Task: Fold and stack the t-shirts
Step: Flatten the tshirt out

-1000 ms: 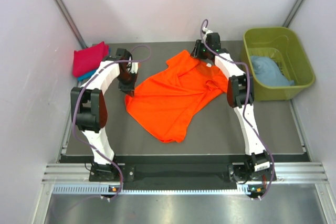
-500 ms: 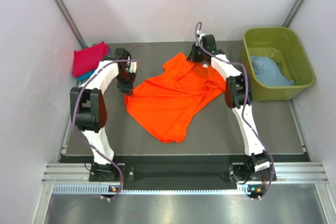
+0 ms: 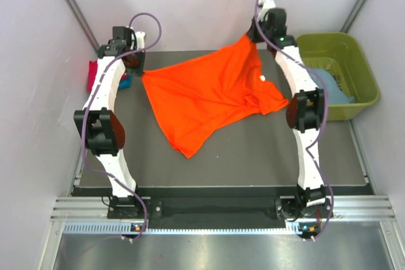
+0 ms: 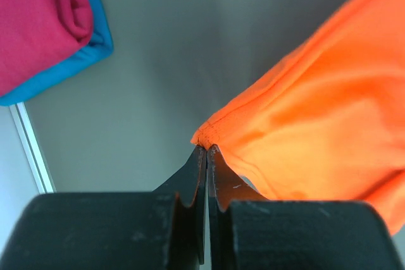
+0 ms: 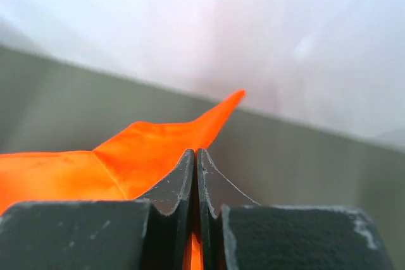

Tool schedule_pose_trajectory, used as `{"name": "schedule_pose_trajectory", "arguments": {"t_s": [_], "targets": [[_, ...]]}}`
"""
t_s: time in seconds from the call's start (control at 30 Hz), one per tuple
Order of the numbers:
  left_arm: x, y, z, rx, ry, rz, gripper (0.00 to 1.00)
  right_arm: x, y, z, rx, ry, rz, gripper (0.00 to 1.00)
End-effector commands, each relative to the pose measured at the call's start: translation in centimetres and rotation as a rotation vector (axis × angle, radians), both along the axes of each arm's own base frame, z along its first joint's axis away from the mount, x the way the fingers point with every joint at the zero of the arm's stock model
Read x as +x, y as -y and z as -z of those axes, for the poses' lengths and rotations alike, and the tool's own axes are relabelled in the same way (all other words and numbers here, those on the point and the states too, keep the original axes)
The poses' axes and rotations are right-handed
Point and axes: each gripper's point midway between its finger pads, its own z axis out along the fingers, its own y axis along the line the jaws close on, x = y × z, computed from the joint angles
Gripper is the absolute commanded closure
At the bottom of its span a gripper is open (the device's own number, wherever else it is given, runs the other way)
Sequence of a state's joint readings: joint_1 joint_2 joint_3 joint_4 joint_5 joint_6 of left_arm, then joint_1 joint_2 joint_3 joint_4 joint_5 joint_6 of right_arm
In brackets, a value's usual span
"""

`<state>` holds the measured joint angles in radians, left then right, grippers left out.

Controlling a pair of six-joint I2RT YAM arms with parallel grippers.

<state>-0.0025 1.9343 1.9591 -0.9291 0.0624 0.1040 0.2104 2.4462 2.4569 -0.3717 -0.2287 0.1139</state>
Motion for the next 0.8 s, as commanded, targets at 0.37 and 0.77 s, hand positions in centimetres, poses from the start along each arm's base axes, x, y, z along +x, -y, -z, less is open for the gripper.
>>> {"name": "schedule_pose_trajectory", "arguments": {"t_s": [0.37,0.77], "targets": [[-1.4,2.4,-9.9,-0.074,0.167,0.121,1.00,-17.2,2.3,-7.4,0.010,-0.084,-0.066,1.00],[-3.0,6.0,-2.9,-0.276,-0.104,0.204,1.00,-24.3,0.7,11.9,0.123,-0.689,-0.065,0.94]]}}
